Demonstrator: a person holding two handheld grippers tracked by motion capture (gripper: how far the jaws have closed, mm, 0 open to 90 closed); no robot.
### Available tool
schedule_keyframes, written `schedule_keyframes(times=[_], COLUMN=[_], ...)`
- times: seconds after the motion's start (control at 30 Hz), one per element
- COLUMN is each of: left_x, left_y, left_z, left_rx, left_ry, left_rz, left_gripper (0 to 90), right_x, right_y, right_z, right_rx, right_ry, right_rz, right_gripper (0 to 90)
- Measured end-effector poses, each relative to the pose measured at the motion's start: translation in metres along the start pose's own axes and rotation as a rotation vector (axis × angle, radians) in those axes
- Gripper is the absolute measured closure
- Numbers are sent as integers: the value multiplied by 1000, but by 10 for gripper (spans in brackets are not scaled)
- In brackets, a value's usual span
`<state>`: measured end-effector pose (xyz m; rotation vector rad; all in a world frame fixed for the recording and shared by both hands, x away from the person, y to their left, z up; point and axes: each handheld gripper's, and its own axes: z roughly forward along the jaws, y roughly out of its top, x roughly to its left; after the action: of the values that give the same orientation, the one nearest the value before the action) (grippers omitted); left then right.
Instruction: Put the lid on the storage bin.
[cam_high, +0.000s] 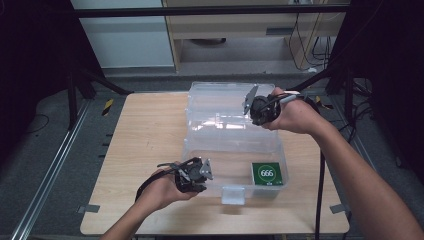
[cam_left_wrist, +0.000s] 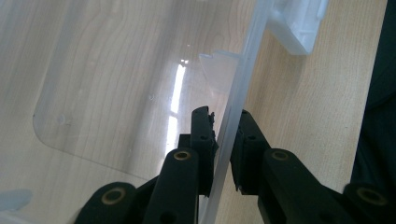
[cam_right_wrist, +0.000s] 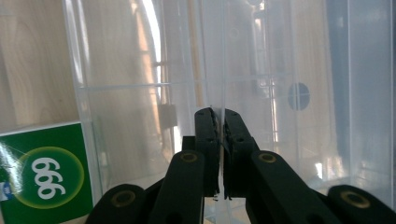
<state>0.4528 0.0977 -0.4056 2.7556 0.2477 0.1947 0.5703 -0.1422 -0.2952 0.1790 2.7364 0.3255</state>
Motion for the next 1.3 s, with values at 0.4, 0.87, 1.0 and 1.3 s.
schedule_keyframes(times=[0.4,0.87,1.0,1.3], left_x=[-1,-5,-5,5], left_y=[-1,-2,-1,6], left_z=[0,1,2,7], left_rx=[-6,-7,-20,-33], left_ry=[11,8,18,51], left_rz=[-9,-62,-76,-61], left_gripper=[798,787,781,780], right_x=[27,67,61,42], right_y=[0,-9,-9,-11], right_z=[-18,-30,-29,-21], right_rx=[-32,-69,-58,-63], right_ry=[-13,-23,-22,-40], right_rz=[-40,-89,-86,-57], right_gripper=[875,870,862,857])
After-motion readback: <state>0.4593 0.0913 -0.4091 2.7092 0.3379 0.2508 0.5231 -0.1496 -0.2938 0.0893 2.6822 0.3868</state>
